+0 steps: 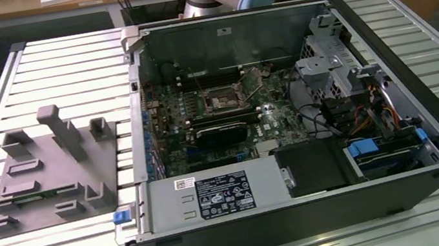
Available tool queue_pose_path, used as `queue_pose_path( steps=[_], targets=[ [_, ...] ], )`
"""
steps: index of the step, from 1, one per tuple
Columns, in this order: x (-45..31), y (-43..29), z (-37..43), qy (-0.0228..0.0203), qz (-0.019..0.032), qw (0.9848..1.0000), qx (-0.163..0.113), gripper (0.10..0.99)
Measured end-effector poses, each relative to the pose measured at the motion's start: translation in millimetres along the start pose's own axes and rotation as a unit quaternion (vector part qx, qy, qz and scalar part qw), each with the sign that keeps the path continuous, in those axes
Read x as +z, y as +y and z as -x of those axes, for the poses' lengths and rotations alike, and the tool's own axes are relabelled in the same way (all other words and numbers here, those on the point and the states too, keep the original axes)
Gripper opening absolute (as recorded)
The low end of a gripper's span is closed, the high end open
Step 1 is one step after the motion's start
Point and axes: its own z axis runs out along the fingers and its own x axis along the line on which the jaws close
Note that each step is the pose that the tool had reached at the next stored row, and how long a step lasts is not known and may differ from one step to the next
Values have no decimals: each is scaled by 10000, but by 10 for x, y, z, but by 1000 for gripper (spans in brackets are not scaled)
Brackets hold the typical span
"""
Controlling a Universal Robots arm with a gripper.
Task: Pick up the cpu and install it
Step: 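Pick up the cpu and move it towards the insertion slot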
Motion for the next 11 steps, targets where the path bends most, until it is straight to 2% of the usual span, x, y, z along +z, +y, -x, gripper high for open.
queue_pose_path(
  steps=[11],
  targets=[
    [1,5,108,0,0,10000,0,533]
  ],
)
